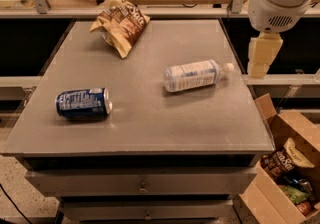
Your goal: Move blue plastic bottle near brown chip bag
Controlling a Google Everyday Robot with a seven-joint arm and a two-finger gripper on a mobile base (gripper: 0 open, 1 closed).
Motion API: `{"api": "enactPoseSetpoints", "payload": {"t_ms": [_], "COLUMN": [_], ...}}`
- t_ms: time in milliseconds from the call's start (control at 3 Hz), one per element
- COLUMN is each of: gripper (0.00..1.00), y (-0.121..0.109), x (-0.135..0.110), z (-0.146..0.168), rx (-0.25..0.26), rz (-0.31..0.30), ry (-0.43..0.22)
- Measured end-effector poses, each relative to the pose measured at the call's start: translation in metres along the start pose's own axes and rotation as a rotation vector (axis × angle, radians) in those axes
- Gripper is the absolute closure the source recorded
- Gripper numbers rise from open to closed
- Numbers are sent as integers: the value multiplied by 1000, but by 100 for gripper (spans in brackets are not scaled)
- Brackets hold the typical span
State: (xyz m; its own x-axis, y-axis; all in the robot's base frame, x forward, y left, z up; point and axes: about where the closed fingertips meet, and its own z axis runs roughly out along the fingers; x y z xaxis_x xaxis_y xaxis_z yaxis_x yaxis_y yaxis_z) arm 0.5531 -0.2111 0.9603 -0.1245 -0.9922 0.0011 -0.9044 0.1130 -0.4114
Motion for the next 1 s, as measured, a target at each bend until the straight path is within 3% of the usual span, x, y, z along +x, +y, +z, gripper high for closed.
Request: {"api": "enactPoseSetpoints", "payload": {"t_ms": [1000], "gripper": [0], "y": [-6], "x": [-29], "z": [80], "rx": [-95], "rz": [-35], "ry": [-131]}}
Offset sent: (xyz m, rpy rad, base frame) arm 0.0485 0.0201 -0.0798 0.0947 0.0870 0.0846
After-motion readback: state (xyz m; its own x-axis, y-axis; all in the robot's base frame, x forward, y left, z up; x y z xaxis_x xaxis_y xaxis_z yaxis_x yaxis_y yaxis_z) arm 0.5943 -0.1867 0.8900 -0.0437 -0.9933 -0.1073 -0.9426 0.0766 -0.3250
